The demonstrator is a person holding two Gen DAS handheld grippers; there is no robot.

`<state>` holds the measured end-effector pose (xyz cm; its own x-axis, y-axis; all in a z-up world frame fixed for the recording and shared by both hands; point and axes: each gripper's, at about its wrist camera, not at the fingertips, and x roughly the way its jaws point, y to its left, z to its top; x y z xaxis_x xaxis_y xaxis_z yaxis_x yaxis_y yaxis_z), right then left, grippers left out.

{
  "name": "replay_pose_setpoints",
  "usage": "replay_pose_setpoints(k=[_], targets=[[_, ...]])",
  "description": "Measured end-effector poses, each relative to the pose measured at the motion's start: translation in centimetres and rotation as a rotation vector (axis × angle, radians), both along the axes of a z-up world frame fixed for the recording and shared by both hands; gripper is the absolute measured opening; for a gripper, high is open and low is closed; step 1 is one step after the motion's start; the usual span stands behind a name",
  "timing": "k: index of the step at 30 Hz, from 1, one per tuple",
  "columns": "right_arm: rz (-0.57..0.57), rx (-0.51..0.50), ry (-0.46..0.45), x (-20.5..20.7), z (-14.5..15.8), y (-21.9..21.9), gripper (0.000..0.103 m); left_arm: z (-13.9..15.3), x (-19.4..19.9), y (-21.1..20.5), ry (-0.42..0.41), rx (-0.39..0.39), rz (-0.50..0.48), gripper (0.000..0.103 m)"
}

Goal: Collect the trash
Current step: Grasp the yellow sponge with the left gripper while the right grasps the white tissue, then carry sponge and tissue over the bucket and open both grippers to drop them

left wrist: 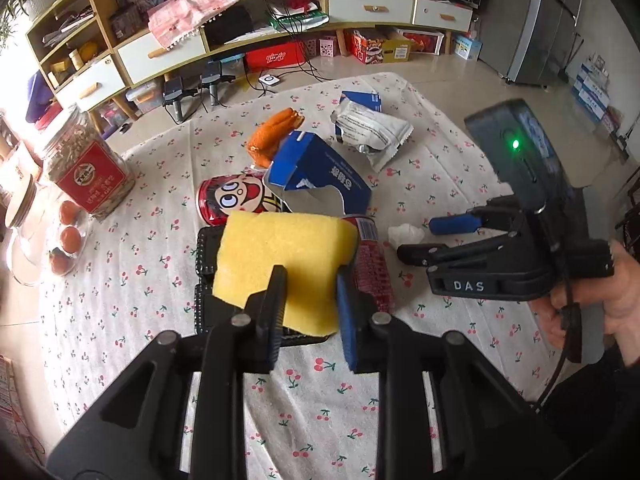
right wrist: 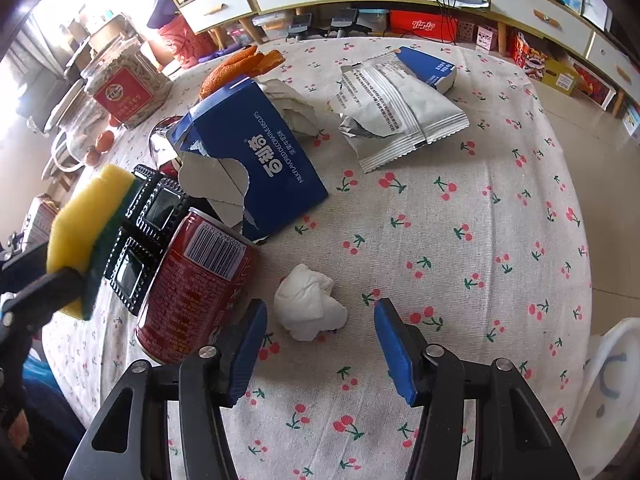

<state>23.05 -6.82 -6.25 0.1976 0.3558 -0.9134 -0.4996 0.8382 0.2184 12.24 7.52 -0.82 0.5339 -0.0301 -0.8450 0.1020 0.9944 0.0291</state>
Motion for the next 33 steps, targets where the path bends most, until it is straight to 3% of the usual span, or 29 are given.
replay_pose_setpoints(k=[2,3,4,5,18,26,33], targets=[[0.019,-0.009,0.017,-0.1,-0.6,0.6,0.033,0.6,-0.2,0.4,-0.019,-0.025,0.007,0.026],[0.02,-0.016,0.014,-0.2,-0.7,0.8,0.03,0.9,-0.4,0.5,-0.031,-0.035,0.008,0.026],[0.02,-0.022,0.006,-0.3,-0.6,0.9,0.02,1.2,-0.5,0.6,-0.043,-0.043,0.01,0.026],[0.017,-0.019,0.013,-0.3,-0.5,0.8,0.019,1.5,-0.6,0.7,-0.055,-0.051,0.012,0.026],[-0.145,0.097,-0.024,-0.2,5.3,-6.1,0.018,3.6,-1.4,1.0,-0.173,-0.116,0.036,0.026],[-0.263,0.206,-0.045,-1.2,8.7,-13.8,0.018,3.5,-1.0,-3.0,-0.193,-0.129,-0.067,0.026],[-0.425,0.229,-0.103,-3.1,10.8,-23.1,0.018,2.9,-1.0,-8.3,-0.194,-0.144,-0.193,0.026]])
